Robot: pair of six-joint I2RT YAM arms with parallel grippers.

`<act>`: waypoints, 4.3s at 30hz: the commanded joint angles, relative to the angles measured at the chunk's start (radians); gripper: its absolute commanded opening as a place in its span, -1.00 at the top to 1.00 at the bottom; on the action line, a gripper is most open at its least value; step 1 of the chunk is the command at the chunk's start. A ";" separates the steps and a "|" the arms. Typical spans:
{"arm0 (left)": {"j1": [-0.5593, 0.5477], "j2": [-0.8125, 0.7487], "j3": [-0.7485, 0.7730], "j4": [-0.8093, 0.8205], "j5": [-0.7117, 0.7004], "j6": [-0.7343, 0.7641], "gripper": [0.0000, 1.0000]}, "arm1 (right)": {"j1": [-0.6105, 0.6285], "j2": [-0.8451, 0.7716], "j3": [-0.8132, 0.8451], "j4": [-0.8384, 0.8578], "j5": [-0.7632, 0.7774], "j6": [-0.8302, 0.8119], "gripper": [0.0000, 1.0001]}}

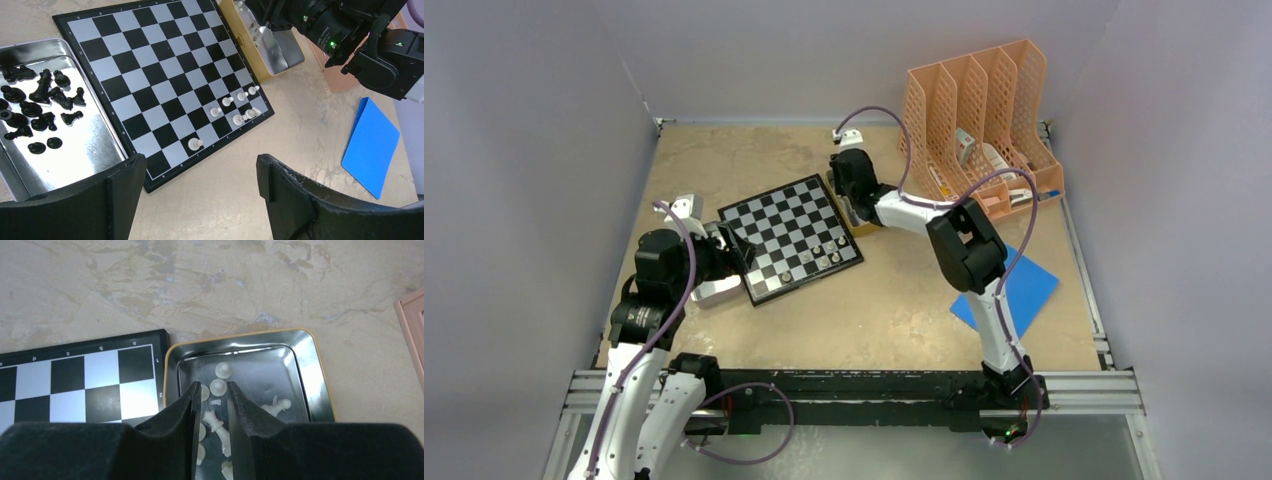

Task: Set up the chess pieces on the board
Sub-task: Pick up the chess piece from the storage box, then place the chess piece on the chessboard.

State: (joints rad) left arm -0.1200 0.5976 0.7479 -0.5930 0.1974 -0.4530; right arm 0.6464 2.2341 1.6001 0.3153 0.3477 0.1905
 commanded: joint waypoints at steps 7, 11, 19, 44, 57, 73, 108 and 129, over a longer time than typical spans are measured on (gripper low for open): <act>-0.003 -0.005 0.013 0.033 0.009 -0.001 -0.61 | -0.010 0.047 0.100 0.042 -0.014 -0.022 0.43; -0.003 -0.007 0.012 0.033 0.008 -0.001 -0.62 | -0.011 0.076 0.125 0.022 -0.002 -0.025 0.43; -0.003 -0.007 0.013 0.033 0.008 -0.001 -0.61 | -0.013 0.113 0.148 0.008 0.022 -0.028 0.45; -0.003 -0.003 0.013 0.033 0.007 -0.001 -0.61 | -0.019 0.126 0.170 -0.028 0.024 -0.030 0.69; -0.003 -0.003 0.013 0.032 0.005 -0.001 -0.62 | -0.019 0.000 0.113 -0.044 0.049 -0.028 0.84; -0.003 -0.008 0.012 0.031 0.000 -0.004 -0.61 | -0.012 -0.222 -0.057 -0.046 0.024 0.016 0.82; -0.003 -0.087 0.021 0.009 -0.099 -0.026 -0.63 | 0.375 -0.414 -0.320 0.042 0.013 0.063 0.79; -0.003 -0.096 0.019 0.006 -0.110 -0.030 -0.64 | 0.437 -0.256 -0.313 0.083 0.090 0.074 0.77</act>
State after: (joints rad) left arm -0.1200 0.5102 0.7479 -0.6163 0.0978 -0.4713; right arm 1.0782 1.9739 1.2800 0.3378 0.3969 0.2508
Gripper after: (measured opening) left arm 0.816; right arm 0.118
